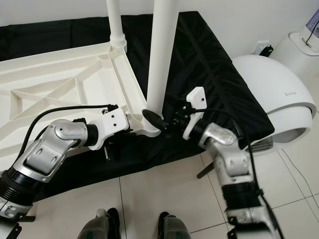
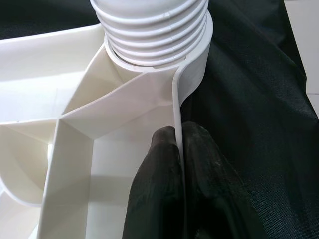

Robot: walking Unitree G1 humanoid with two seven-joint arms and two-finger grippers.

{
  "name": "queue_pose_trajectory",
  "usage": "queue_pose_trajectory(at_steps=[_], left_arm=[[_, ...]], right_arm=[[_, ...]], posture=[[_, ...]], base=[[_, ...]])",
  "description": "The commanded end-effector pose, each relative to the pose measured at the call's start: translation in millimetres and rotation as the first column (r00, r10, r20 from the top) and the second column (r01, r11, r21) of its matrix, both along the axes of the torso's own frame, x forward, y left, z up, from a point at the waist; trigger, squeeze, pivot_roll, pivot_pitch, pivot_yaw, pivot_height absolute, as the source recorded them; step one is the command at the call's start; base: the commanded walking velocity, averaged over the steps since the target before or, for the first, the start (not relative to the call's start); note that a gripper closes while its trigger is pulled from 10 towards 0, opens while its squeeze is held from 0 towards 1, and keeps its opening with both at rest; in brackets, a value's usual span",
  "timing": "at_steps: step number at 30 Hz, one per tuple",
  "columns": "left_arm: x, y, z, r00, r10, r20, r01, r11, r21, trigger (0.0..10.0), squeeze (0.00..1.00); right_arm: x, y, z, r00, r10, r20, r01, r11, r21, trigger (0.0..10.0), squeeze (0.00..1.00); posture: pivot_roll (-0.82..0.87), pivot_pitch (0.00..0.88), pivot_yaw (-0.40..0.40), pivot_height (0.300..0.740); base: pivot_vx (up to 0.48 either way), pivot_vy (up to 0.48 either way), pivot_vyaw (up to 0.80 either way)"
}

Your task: Building children table

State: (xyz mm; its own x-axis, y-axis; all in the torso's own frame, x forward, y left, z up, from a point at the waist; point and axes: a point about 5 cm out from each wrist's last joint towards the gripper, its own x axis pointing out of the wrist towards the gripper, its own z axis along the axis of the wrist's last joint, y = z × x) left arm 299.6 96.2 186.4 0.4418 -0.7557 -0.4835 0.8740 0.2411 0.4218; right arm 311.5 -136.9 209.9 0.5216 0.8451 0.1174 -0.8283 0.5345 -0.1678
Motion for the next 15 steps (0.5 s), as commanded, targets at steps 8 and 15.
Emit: queue_pose_trajectory(at_steps=[8,15], left_arm=[[-4.6,5.1,-20.9,0.997,0.02,-0.072,-0.017,0.999,0.048,10.0,0.0],[-4.3,5.3,-20.1,0.997,0.02,-0.07,-0.017,0.999,0.049,10.0,0.0]], right_arm=[[8.9,-4.2,-7.7,0.981,0.181,-0.069,-0.187,0.977,-0.099,10.0,0.0],[12.1,-2.7,-6.6,0.975,0.216,-0.055,-0.221,0.967,-0.127,10.0,0.0]], posture=[[-0.01,0.199,-0.022,0.74],[0.0,0.199,-0.021,0.74]], base=[[0.0,0.0,0.0],[0.0,0.0,0.0]])
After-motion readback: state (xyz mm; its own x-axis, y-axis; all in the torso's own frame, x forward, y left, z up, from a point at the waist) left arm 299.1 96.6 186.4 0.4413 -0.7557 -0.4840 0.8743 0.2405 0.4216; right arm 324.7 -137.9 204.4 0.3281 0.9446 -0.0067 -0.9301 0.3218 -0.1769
